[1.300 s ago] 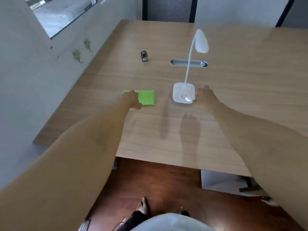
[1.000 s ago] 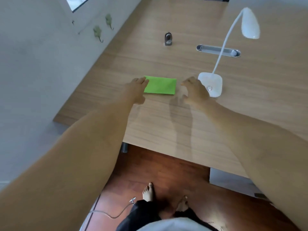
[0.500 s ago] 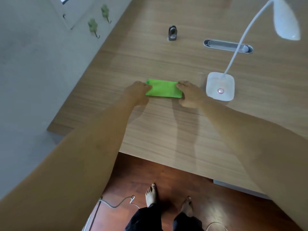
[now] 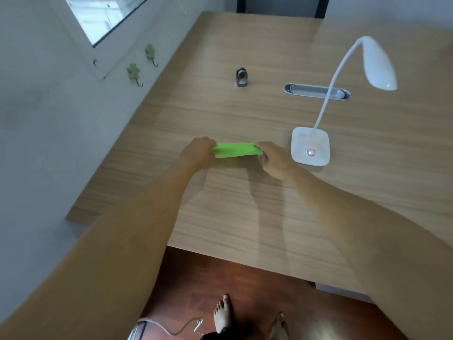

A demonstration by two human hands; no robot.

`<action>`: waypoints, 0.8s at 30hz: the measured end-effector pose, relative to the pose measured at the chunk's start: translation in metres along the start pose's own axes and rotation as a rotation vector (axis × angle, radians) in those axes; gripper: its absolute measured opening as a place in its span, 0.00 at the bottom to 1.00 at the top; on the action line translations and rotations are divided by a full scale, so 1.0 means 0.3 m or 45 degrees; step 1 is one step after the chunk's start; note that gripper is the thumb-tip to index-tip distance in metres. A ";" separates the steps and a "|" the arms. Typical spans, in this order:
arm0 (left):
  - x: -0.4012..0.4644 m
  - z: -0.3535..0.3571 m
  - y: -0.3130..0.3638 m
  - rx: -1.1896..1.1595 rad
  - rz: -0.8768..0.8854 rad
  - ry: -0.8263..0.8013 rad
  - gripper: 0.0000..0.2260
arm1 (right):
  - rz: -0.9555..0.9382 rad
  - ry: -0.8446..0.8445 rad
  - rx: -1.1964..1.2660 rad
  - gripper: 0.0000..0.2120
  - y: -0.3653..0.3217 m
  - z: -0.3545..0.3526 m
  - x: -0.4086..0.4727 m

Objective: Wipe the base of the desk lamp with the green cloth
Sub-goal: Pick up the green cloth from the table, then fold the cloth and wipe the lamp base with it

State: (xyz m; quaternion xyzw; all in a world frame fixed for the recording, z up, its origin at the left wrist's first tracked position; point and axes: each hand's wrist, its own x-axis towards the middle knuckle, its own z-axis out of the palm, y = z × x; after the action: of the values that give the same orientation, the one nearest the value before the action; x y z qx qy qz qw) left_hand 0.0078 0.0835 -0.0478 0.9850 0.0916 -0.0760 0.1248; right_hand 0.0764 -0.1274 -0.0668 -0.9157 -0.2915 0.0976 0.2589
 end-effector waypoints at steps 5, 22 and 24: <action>-0.032 -0.089 0.093 -0.154 -0.130 -0.209 0.15 | 0.124 0.023 0.168 0.14 -0.022 -0.088 -0.037; -0.028 -0.036 0.434 -1.475 -0.431 -0.686 0.05 | 0.958 0.453 1.775 0.11 0.197 -0.306 -0.312; -0.022 -0.005 0.479 -1.593 -0.429 -0.743 0.07 | 0.875 0.504 2.024 0.09 0.223 -0.312 -0.354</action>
State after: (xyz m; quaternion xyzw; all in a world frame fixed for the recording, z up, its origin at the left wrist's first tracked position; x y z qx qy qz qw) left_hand 0.0302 -0.0539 -0.0118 0.6405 0.2319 -0.2880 0.6730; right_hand 0.0534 -0.2751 -0.0200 -0.5021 0.2035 0.1833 0.8203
